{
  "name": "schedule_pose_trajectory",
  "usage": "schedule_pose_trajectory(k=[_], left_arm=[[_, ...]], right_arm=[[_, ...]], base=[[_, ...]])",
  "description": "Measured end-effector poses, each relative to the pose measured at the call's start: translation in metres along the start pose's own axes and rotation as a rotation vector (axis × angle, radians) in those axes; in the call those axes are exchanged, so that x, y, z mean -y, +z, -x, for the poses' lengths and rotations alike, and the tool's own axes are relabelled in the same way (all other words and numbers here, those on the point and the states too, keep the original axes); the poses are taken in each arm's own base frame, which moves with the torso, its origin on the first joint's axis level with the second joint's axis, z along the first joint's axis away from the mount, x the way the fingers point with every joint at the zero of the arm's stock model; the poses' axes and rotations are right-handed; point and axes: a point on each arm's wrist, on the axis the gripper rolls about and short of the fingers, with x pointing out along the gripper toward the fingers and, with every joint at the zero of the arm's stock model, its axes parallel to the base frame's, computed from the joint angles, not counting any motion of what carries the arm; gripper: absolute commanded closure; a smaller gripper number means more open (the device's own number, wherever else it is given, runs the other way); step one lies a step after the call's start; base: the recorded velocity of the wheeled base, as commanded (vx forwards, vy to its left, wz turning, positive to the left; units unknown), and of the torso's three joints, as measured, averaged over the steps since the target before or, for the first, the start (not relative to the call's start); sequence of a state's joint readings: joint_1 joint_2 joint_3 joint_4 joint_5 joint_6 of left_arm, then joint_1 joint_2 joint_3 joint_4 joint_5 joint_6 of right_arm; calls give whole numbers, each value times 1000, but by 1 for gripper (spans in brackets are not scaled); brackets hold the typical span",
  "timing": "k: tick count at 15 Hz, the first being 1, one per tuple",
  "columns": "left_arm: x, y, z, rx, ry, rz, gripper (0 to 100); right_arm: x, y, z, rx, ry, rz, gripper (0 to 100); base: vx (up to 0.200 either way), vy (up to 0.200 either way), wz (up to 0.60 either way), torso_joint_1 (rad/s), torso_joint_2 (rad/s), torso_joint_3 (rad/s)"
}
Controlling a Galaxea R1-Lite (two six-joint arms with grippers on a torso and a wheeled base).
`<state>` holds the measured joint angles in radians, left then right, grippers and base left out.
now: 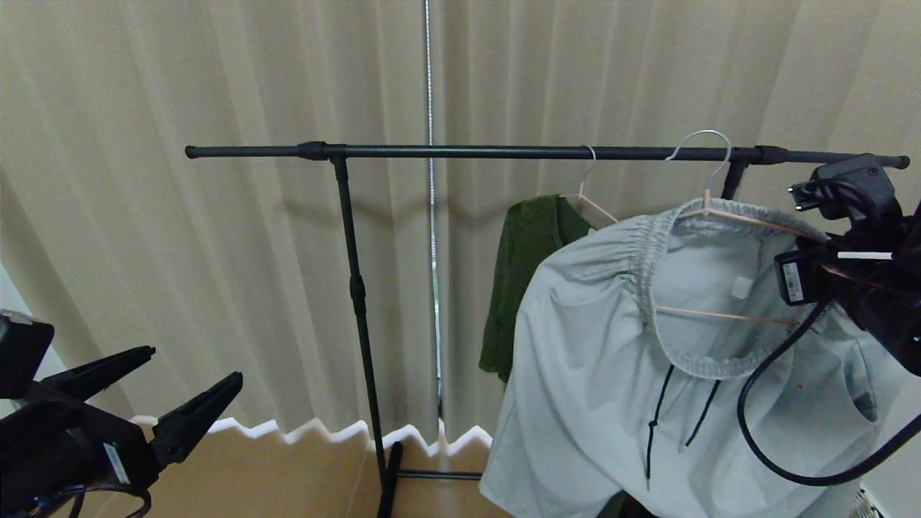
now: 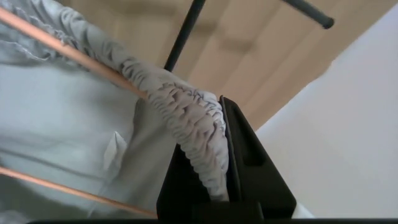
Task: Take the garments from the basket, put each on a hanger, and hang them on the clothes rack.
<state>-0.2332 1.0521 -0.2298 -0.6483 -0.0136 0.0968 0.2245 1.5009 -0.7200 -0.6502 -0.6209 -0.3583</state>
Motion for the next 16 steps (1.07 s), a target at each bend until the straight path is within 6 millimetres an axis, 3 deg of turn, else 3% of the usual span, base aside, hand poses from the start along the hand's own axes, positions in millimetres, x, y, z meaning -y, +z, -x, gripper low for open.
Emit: schedule_pose_trajectory(k=[6, 11, 16], left_arm=[[0, 0, 1, 2, -1, 0, 0], [0, 0, 1, 1, -1, -1, 0], [1, 0, 0, 3, -6, -3, 0]], right_arm=[[-27, 7, -6, -3, 27, 23, 100], [-31, 10, -6, 4, 35, 22, 100], [-37, 20, -6, 3, -26, 22, 100]], base=[[200, 0, 0, 6, 0, 4], [200, 0, 0, 9, 4, 1], [0, 0, 0, 0, 0, 0]])
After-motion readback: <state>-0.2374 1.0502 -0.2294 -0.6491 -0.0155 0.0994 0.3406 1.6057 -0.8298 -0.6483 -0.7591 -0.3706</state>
